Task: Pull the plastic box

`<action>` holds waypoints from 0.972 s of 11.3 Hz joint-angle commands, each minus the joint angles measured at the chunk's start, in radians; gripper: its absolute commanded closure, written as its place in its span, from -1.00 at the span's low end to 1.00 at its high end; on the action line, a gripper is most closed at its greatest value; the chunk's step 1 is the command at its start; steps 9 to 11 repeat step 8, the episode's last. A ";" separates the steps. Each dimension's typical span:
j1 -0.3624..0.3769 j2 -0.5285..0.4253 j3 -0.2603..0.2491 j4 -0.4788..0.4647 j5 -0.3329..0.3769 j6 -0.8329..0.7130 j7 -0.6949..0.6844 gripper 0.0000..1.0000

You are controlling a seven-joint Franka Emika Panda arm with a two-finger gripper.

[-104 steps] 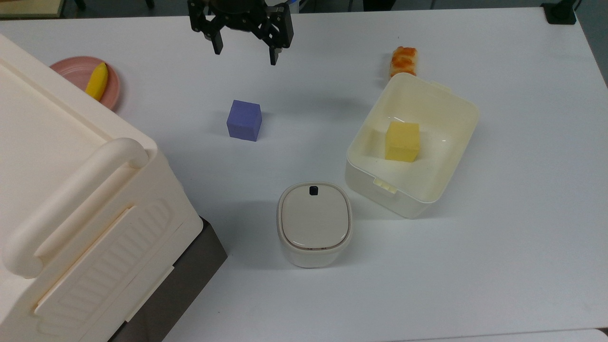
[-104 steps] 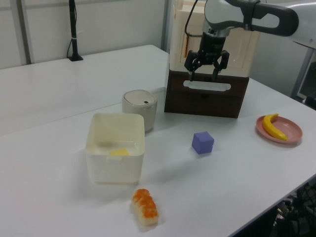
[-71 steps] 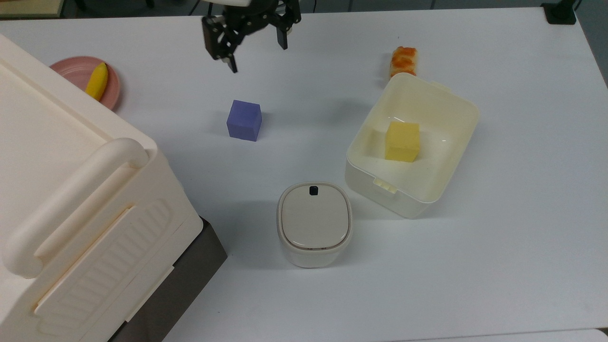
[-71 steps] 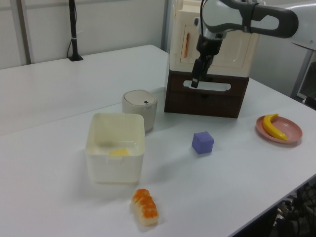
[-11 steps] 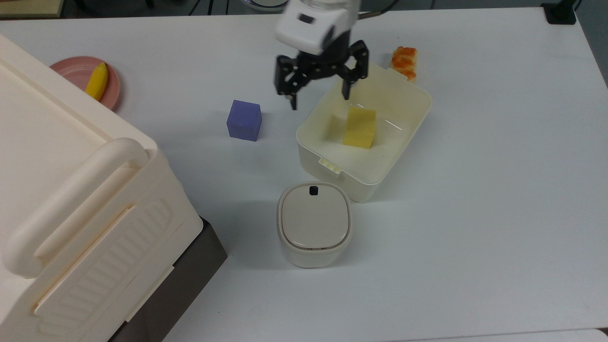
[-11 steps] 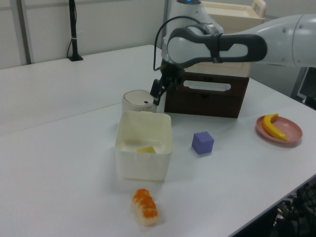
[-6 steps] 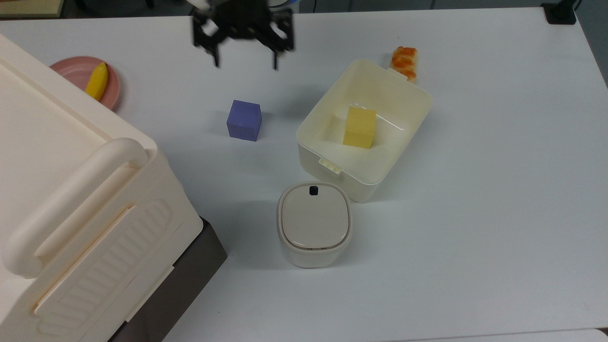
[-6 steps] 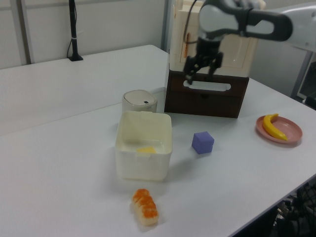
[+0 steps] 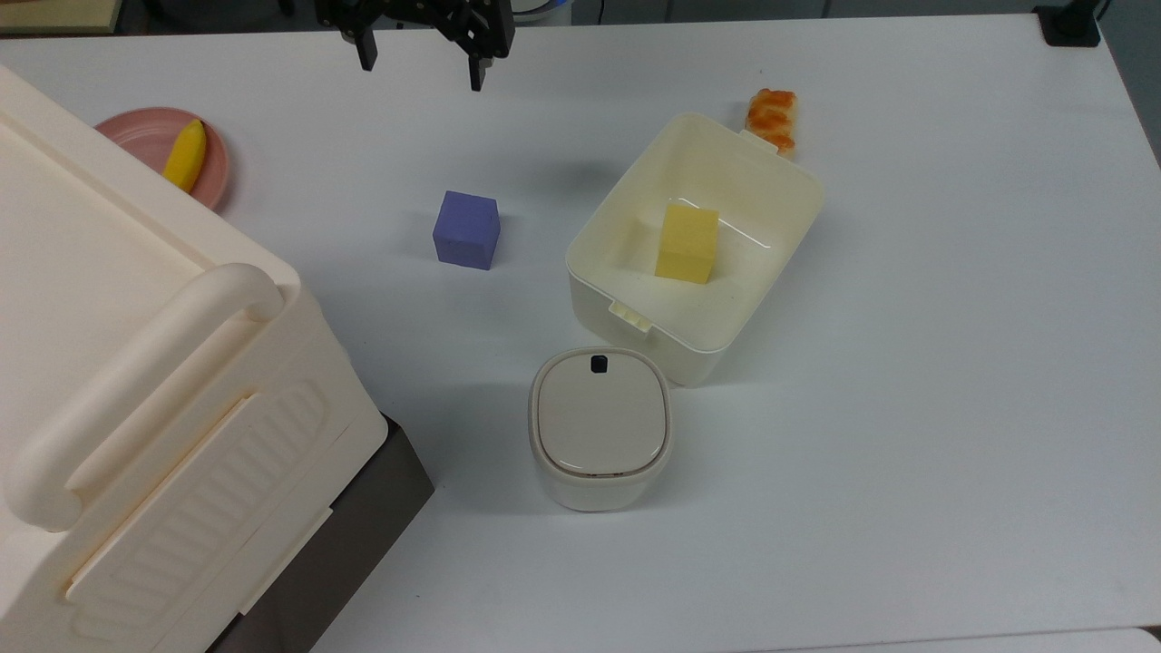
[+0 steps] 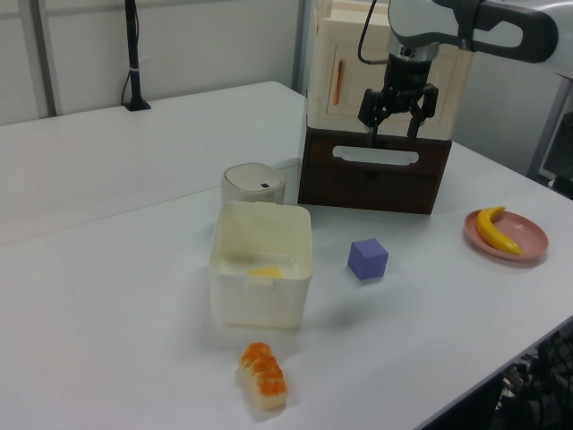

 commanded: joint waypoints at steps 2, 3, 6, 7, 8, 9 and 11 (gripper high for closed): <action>-0.039 -0.002 0.086 0.019 0.019 0.005 -0.026 -1.00; -0.034 -0.002 0.105 0.019 0.019 0.005 -0.005 -1.00; -0.023 -0.005 0.111 0.019 0.036 0.002 -0.006 -1.00; -0.007 -0.004 0.111 0.019 0.038 0.003 -0.006 -1.00; -0.004 -0.004 0.109 0.019 0.044 0.005 -0.006 -1.00; -0.004 -0.004 0.109 0.019 0.044 0.005 -0.006 -1.00; -0.004 -0.004 0.109 0.019 0.044 0.005 -0.006 -1.00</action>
